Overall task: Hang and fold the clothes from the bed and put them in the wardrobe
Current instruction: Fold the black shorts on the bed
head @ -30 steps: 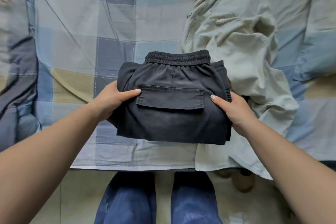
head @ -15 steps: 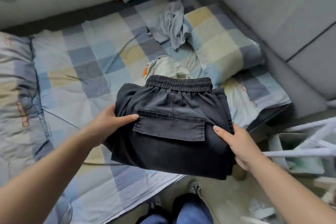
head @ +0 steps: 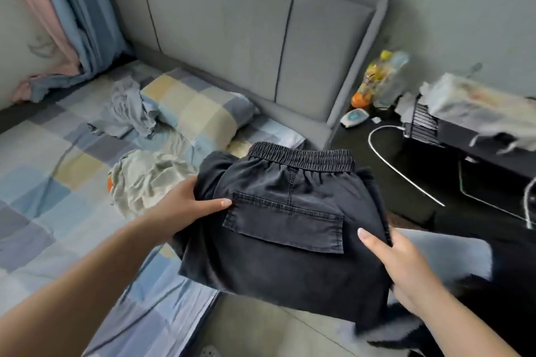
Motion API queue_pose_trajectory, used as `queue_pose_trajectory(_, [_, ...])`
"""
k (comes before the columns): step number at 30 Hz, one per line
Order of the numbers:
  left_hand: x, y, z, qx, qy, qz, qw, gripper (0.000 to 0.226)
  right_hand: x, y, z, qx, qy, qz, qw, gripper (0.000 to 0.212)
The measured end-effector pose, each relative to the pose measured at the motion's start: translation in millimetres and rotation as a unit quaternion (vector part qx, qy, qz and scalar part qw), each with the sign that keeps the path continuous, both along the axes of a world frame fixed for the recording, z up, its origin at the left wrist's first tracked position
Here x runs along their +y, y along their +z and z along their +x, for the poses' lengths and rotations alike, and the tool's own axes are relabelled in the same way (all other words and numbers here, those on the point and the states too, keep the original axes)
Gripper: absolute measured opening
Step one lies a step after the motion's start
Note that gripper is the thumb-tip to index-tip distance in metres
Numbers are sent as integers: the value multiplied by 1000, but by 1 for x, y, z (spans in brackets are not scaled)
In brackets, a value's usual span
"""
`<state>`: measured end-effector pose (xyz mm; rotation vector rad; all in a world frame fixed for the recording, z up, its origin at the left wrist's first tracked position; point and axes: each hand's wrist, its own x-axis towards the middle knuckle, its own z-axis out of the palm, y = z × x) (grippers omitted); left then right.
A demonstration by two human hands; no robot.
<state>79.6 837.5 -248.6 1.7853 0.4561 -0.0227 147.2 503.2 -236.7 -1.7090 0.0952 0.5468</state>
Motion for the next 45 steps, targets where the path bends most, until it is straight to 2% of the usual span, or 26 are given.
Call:
queue_pose_trajectory(2, [-42,9,11,4,-42,2,999,29,-46,7,-15,-7,-47,-10,999,18])
queue_pose_trajectory(5, [-119,19,23,0,-108,-7,994,49,-127,20,-47,-13,-109,-6,994,18])
queue_pose_trajectory(7, [-172,26,25,-3,-143,-9,990,50,-179,28,-70,-23,-142,-9,990,15])
queue_pose_trajectory(9, [-230,35,27,-7,-187,-1,982,67,-231,41,-97,-36,-172,-13,984,13])
queue_pose_trajectory(10, [-258,40,28,-10,-208,3,978,72,-256,46,-110,-46,-185,-18,982,18])
queue_pose_trajectory(12, [-309,49,28,-16,-247,-3,969,68,-301,55,-133,-66,-216,-27,974,44])
queue_pose_trajectory(13, [-333,53,30,-20,-262,-3,965,67,-322,60,-144,-71,-240,-22,968,47])
queue_pose_trajectory(16, [-405,69,37,-39,-315,9,948,77,-380,70,-176,-84,-303,-5,949,19])
queue_pose_trajectory(20, [-506,90,49,-71,-404,-7,912,90,-449,78,-217,-85,-393,6,916,23])
queue_pose_trajectory(23, [-573,98,56,-70,-473,-25,878,72,-488,77,-237,-101,-452,9,886,43])
queue_pose_trajectory(25, [-619,100,64,-65,-510,-25,857,56,-515,73,-246,-106,-489,17,865,33])
queue_pose_trajectory(27, [-663,99,74,-67,-547,-29,834,64,-540,66,-253,-106,-527,23,843,16])
queue_pose_trajectory(30, [-725,96,93,-63,-596,-34,800,68,-573,56,-256,-92,-575,44,812,13])
queue_pose_trajectory(35, [-831,82,130,-39,-666,-32,744,55,-629,44,-246,-62,-638,13,768,30])
queue_pose_trajectory(37, [-868,74,139,-29,-682,-33,730,53,-645,38,-241,-62,-655,14,753,29])
queue_pose_trajectory(39, [-903,64,147,1,-693,-49,719,41,-659,26,-237,-69,-676,31,733,31])
queue_pose_trajectory(43, [-961,46,151,60,-713,-85,694,45,-689,5,-230,-66,-705,105,698,30])
queue_pose_trajectory(45, [-985,38,157,70,-709,-95,695,45,-710,-7,-225,-58,-707,129,693,46])
